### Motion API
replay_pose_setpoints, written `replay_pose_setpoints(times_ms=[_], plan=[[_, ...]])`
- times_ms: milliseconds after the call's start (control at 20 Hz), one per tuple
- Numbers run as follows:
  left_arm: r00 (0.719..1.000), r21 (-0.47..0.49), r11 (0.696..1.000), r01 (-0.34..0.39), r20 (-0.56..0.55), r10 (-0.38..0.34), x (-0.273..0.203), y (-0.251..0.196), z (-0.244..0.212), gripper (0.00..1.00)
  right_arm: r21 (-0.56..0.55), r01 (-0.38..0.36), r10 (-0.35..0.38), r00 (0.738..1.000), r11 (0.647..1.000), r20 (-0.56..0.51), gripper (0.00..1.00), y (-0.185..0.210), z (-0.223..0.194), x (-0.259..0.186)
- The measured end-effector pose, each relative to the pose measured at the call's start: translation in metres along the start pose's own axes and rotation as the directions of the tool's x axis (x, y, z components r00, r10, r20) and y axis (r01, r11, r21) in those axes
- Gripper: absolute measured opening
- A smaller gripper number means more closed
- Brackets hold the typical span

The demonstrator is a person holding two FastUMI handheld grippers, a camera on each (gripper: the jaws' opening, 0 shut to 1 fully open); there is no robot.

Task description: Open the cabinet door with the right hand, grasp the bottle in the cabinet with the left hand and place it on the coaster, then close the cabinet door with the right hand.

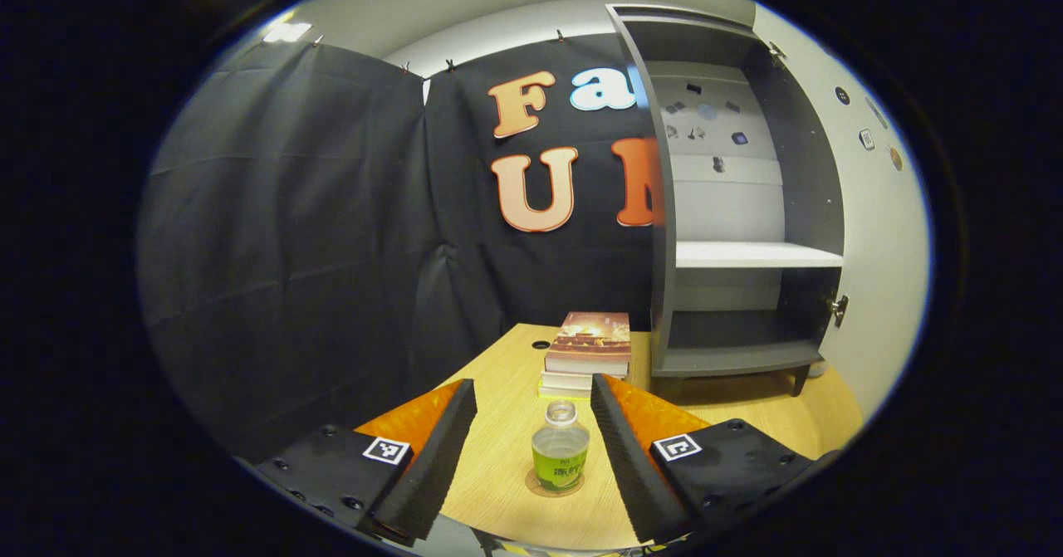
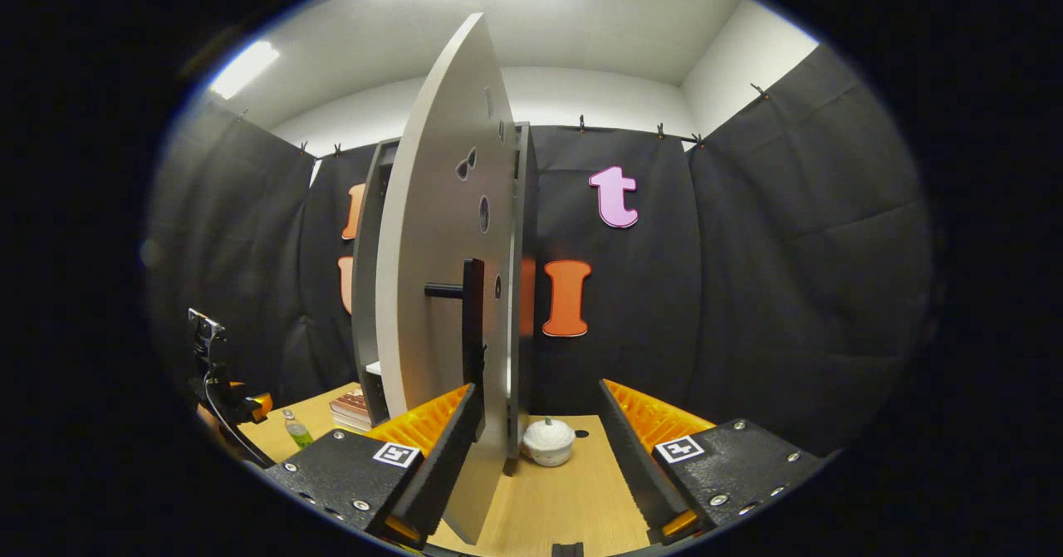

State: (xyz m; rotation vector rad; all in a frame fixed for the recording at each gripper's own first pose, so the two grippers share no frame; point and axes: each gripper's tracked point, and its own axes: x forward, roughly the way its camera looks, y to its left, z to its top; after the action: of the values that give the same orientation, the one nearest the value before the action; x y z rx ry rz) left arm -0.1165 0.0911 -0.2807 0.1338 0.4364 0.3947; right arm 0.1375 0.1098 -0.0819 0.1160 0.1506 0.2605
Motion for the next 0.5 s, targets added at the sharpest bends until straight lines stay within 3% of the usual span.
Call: replay_pose_setpoints(times_ms=[250,300,350,400,500], plan=[[0.997,0.034,0.999,-0.009,0.074,0.006,-0.023,-0.01,0.044,0.91,0.028,-0.164,0.164,0.986,0.986,0.003,0.83,0.018,-0.001,0.009],[0.996,0.038,0.999,-0.015,0.089,0.012,-0.026,-0.011,0.052,0.91,0.047,-0.198,0.198,0.98,0.979,0.002,0.91,0.025,-0.002,0.01],[0.996,0.033,0.999,-0.013,0.091,0.01,-0.027,-0.014,0.058,0.91,0.067,-0.229,0.23,0.973,0.971,0.0,0.9,0.033,-0.003,0.011],[0.996,0.022,1.0,-0.005,0.09,0.003,-0.027,-0.019,0.064,0.91,0.081,-0.257,0.259,0.966,0.963,-0.005,0.81,0.04,-0.003,0.013],[0.993,0.008,1.0,0.021,0.113,-0.022,-0.024,-0.028,0.083,0.91,0.096,-0.305,0.307,0.952,0.948,-0.004,0.81,0.057,-0.003,0.02]])
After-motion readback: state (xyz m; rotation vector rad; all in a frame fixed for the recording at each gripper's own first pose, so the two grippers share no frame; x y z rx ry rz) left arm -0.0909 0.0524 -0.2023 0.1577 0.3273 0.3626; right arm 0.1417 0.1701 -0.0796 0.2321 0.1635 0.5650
